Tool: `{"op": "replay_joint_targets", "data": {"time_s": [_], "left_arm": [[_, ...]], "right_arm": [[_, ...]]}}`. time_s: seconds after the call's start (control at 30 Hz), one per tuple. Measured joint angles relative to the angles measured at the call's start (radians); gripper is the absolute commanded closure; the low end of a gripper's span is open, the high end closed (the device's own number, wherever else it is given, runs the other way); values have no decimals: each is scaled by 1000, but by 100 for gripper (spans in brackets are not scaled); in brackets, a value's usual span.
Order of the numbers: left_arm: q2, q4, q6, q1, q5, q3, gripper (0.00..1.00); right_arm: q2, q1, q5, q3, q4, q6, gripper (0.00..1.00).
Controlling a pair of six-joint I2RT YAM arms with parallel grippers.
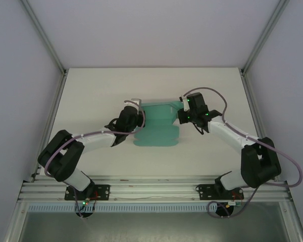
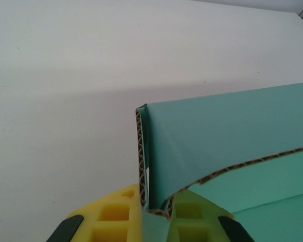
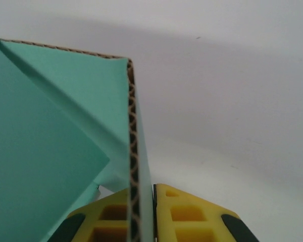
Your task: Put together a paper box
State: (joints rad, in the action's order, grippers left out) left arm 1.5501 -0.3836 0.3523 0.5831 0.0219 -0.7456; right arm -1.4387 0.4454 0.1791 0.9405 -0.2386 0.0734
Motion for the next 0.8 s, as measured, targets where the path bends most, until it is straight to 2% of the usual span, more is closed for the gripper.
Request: {"op": "replay_joint_targets", "data": {"time_s": [0.13,0.2,0.37,0.5,0.7,0.8], "left_arm": [[1,25,32,-1,5,-11,100],[8,37,47,-1,12,-26,100],[37,44,59,0,17,-63,100],[41,46,65,7,34,-72,100],[54,56,70,6,72,-82,100],[61,60,74,6,84,-87,100]], "right_arm": [[-55,105,-241,41,2,-57,92],[-86,145,-351,63,1,-105,98],[-158,191,-534,109,-10,-224,99],[-208,212,-620,156,-38,-297,100],[-287,237,-684,238,-93,-367,99],[-296,241,-691,244,-105,-381,92]]}}
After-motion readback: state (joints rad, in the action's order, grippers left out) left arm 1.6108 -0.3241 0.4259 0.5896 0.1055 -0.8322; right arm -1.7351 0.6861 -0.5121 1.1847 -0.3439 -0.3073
